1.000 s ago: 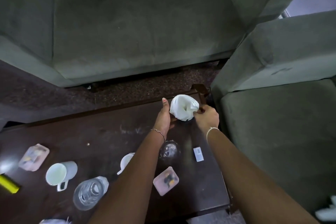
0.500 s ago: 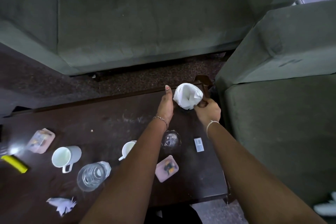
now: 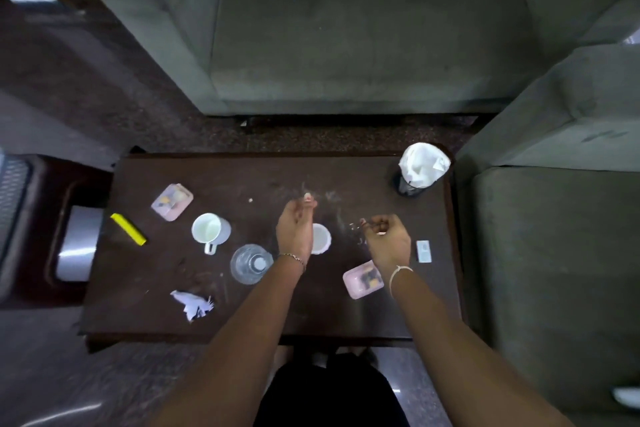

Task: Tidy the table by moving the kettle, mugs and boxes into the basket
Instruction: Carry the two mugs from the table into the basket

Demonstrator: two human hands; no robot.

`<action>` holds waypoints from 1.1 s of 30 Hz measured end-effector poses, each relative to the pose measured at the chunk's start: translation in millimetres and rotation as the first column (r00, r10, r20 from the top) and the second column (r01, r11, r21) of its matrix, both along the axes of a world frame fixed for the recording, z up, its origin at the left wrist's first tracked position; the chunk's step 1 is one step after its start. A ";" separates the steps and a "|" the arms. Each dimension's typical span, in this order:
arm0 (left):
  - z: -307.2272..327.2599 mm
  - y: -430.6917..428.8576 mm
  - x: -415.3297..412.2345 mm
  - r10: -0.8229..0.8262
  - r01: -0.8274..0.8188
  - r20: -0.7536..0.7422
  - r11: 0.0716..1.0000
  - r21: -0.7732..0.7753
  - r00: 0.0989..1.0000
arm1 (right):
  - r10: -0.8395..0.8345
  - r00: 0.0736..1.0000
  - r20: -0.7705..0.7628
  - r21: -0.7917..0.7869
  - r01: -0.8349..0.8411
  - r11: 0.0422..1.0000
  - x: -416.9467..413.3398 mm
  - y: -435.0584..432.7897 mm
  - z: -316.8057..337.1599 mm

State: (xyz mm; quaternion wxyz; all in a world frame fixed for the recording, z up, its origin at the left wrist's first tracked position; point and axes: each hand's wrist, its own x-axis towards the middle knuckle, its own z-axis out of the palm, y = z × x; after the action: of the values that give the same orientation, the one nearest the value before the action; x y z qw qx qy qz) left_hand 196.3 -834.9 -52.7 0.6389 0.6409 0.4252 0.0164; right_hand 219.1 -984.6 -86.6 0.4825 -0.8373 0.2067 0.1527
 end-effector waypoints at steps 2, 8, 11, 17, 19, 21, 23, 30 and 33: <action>-3.5 31.6 -36.7 -0.001 0.013 -0.068 0.984 0.178 0.998 | 0.081 0.997 0.014 0.005 -0.081 0.997 -23.6 26.4 -0.3; -23.9 110.1 -118.6 -0.167 0.214 -0.154 0.905 0.369 0.974 | 0.298 0.952 -0.068 -0.007 -0.299 0.954 -83.9 103.0 -5.1; -40.1 135.5 -134.6 -0.372 0.443 -0.241 0.772 0.456 0.896 | 0.390 0.918 -0.073 -0.003 -0.392 0.920 -101.9 132.8 -9.9; -72.4 155.1 -134.3 -0.594 0.673 -0.318 0.634 0.382 0.739 | 0.558 0.824 -0.098 -0.063 -0.565 0.823 -116.2 169.6 -30.0; -82.6 156.2 -131.8 -0.646 0.731 -0.342 0.592 0.339 0.682 | 0.557 0.826 -0.090 -0.093 -0.564 0.821 -119.8 174.7 -37.4; -89.2 155.7 -129.6 -0.680 0.775 -0.371 0.559 0.295 0.632 | 0.553 0.829 -0.086 -0.123 -0.560 0.820 -121.4 177.0 -41.9; -92.7 155.0 -127.4 -0.672 0.777 -0.390 0.562 0.284 0.629 | 0.549 0.831 -0.090 -0.144 -0.557 0.818 -121.6 177.4 -44.2; -89.0 156.5 -116.9 -0.686 0.801 -0.415 0.527 0.284 0.598 | 0.564 0.818 -0.113 -0.207 -0.575 0.792 -116.9 177.2 -45.0; -86.2 156.5 -112.1 -0.682 0.790 -0.397 0.535 0.301 0.614 | 0.575 0.812 -0.099 -0.235 -0.581 0.779 -111.3 176.1 -42.3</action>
State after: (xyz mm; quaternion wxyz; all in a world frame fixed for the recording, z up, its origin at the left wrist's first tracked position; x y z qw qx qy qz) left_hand 84.2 -678.5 -138.9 0.3648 0.8856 0.1681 -0.2332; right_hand 107.8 -808.5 -128.9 0.2988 -0.9133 -0.0369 0.2742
